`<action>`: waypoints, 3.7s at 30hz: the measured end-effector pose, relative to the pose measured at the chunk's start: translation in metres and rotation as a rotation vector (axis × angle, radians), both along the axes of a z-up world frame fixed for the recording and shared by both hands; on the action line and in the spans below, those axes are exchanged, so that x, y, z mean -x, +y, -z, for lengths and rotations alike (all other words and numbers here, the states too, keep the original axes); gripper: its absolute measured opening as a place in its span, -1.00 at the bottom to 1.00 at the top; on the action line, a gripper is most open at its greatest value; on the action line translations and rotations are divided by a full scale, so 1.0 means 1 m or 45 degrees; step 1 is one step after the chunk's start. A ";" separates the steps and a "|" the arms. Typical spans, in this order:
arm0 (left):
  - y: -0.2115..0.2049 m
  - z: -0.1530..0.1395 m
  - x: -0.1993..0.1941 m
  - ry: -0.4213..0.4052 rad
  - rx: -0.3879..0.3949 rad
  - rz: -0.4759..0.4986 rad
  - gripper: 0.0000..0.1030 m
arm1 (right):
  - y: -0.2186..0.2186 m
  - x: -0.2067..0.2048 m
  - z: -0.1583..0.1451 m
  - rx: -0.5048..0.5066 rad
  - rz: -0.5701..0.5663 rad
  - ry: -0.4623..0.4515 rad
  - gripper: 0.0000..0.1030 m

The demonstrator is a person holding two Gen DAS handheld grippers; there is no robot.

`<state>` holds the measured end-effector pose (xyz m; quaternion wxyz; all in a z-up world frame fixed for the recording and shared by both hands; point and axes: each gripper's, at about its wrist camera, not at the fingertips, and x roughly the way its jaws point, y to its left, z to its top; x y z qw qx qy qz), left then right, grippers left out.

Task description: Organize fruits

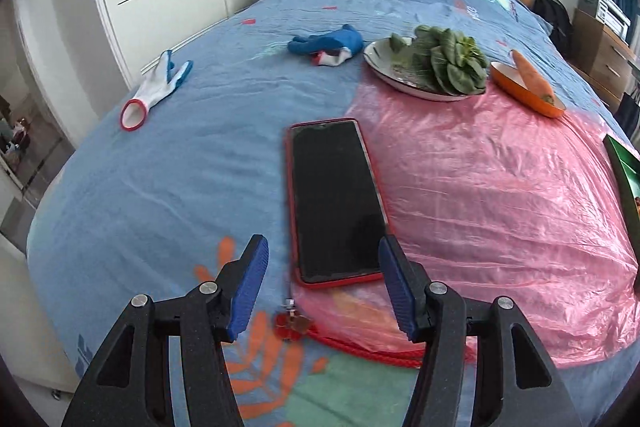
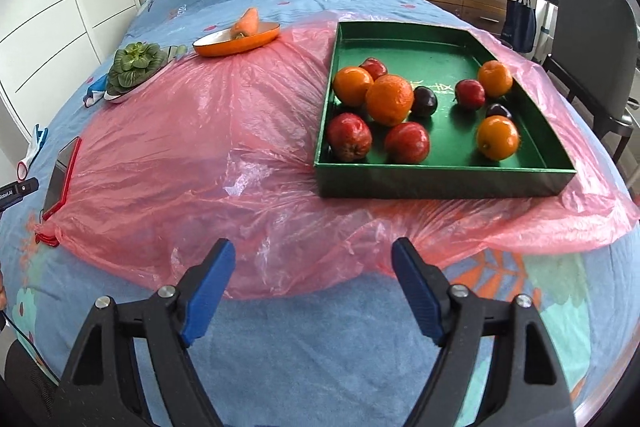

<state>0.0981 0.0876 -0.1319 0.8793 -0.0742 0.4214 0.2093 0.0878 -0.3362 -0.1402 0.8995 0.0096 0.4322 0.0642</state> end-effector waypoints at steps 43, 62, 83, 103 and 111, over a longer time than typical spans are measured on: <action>-0.138 -0.052 0.050 -0.047 0.037 0.467 0.29 | 0.034 0.041 -0.048 0.054 -0.092 -0.158 1.00; -0.148 -0.101 0.101 -0.194 -0.006 0.507 0.86 | 0.037 0.089 -0.085 0.031 -0.067 -0.251 1.00; -0.161 -0.105 0.115 -0.201 -0.034 0.519 0.88 | 0.021 0.104 -0.096 0.041 -0.016 -0.282 1.00; -0.163 -0.093 0.107 -0.162 -0.012 0.528 0.88 | 0.012 0.097 -0.094 0.042 0.006 -0.270 1.00; -0.163 -0.093 0.106 -0.158 -0.014 0.533 0.88 | 0.011 0.096 -0.093 0.042 0.004 -0.269 1.00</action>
